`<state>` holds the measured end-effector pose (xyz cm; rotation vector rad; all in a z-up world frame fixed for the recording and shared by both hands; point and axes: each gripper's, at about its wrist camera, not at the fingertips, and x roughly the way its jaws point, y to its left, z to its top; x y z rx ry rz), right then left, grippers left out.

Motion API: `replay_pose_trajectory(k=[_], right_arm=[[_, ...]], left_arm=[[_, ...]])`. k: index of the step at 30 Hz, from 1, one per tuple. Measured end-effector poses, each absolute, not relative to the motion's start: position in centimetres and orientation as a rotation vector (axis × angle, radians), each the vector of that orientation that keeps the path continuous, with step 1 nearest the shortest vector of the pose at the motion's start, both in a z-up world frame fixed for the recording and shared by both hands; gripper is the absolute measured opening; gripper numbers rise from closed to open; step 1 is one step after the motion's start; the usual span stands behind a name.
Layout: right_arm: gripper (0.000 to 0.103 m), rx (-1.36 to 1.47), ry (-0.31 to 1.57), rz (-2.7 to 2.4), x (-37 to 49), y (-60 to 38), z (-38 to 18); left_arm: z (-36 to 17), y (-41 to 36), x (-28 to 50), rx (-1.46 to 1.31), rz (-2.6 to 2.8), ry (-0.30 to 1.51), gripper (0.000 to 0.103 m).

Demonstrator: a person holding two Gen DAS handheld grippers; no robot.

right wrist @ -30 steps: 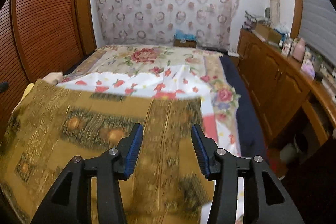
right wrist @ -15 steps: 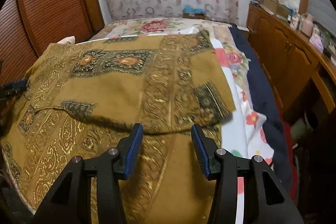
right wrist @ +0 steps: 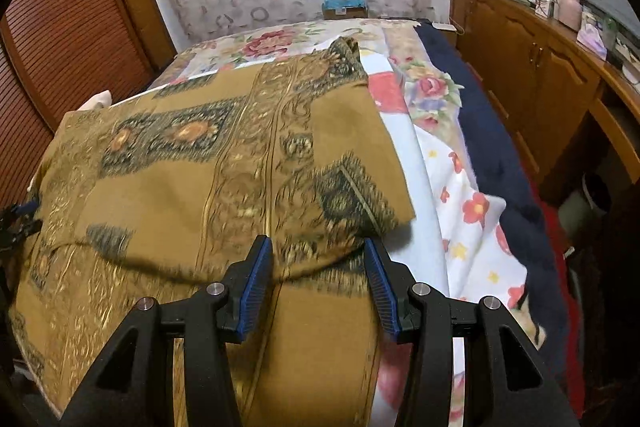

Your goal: Fold small clothes

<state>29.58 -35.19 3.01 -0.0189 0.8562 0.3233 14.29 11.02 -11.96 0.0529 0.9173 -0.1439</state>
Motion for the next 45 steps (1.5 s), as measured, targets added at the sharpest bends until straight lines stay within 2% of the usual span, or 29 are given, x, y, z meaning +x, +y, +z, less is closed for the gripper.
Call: replay_pose_trajectory(k=[10, 16, 19, 23, 26, 33, 35, 40, 41, 43, 44, 45], right_arm=[[0.05, -0.079, 0.805, 0.271, 29.3, -32.1, 0.2], [0.05, -0.083, 0.799, 0.269, 29.1, -32.3, -0.4], [0.05, -0.093, 0.798, 0.265, 28.9, -32.3, -0.3], [0.05, -0.101, 0.797, 0.261, 28.7, -32.3, 0.0], [0.05, -0.101, 0.796, 0.261, 28.7, -32.3, -0.1], [0.05, -0.104, 0.796, 0.26, 28.6, -32.4, -0.1], [0.05, -0.103, 0.795, 0.26, 28.6, -32.4, 0.0], [0.05, -0.099, 0.794, 0.263, 28.6, -32.5, -0.1], [0.05, -0.096, 0.794, 0.264, 28.6, -32.5, 0.0], [0.05, -0.096, 0.796, 0.267, 28.6, -32.6, 0.0], [0.032, -0.094, 0.801, 0.27, 28.7, -32.6, 0.1], [0.006, -0.101, 0.808, 0.281, 28.8, -32.5, 0.3]], left_arm=[[-11.8, 11.0, 13.9, 0.053, -0.14, 0.912, 0.091], [-9.9, 12.7, 11.7, -0.022, -0.11, 0.826, 0.09], [-9.4, 14.4, 10.9, -0.06, -0.069, 0.809, 0.077], [-9.5, 16.5, 10.8, -0.09, -0.01, 0.819, 0.053], [-10.1, 17.3, 10.8, -0.112, 0.0, 0.827, 0.042], [-10.8, 17.1, 11.9, -0.084, -0.014, 0.843, 0.029], [-10.5, 17.2, 12.1, -0.086, -0.006, 0.823, 0.014], [-10.4, 17.1, 12.8, -0.073, -0.023, 0.831, 0.012], [-10.3, 17.0, 12.8, -0.07, -0.024, 0.825, 0.004], [-9.9, 16.9, 12.8, -0.062, -0.025, 0.811, 0.003], [-9.5, 16.8, 12.6, -0.063, -0.019, 0.793, 0.002], [-8.9, 17.0, 12.3, -0.076, -0.004, 0.767, 0.002]])
